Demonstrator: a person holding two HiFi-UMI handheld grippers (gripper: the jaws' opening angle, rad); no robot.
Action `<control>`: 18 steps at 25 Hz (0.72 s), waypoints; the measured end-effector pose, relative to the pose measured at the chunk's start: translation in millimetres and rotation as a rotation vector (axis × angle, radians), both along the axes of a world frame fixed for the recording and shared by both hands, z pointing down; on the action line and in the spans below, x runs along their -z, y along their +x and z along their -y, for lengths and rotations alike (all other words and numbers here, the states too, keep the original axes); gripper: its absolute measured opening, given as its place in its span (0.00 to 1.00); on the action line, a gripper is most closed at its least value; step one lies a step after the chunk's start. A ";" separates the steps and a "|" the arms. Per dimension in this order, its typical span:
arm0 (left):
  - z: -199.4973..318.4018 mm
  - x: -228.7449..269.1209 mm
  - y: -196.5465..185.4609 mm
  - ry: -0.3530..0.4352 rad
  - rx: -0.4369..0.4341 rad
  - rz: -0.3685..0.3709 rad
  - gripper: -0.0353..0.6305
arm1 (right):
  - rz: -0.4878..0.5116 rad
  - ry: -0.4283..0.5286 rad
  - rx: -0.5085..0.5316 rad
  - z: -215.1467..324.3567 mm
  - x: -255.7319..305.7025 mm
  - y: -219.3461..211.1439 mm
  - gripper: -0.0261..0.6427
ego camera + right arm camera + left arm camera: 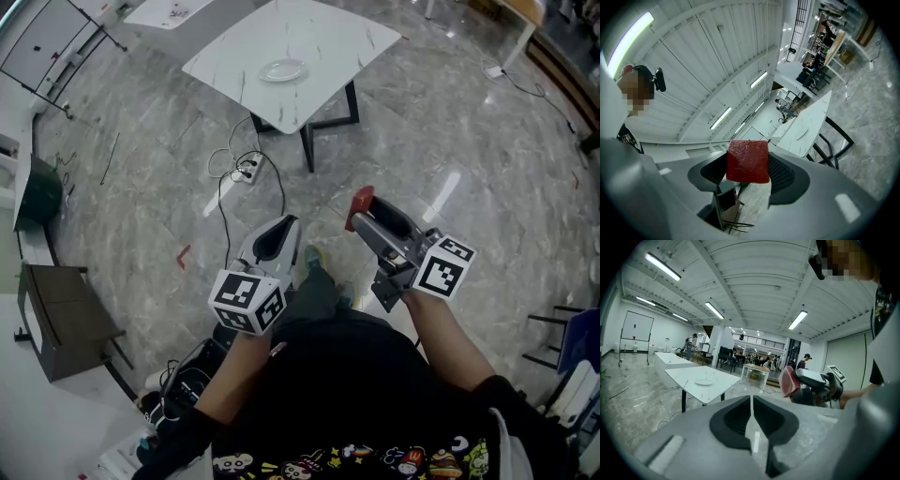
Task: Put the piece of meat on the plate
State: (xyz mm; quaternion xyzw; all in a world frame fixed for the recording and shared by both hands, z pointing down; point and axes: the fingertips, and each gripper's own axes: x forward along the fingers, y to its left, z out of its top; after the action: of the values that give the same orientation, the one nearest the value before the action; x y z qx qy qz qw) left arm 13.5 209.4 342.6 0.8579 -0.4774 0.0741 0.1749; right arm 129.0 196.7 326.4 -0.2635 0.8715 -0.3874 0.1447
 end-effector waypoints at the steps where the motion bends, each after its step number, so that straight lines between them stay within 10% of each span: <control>1: 1.8 -1.6 1.5 0.000 0.000 -0.003 0.08 | 0.000 0.000 -0.003 1.4 -1.1 1.5 0.48; 18: 32.4 -11.0 14.1 -0.008 -0.030 -0.025 0.08 | -0.014 -0.025 -0.037 25.5 -8.6 8.0 0.48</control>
State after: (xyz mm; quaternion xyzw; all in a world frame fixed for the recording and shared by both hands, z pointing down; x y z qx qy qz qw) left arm 27.5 177.0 353.6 0.8652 -0.4618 0.0680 0.1830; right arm 136.9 171.2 335.0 -0.2841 0.8625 -0.3937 0.1425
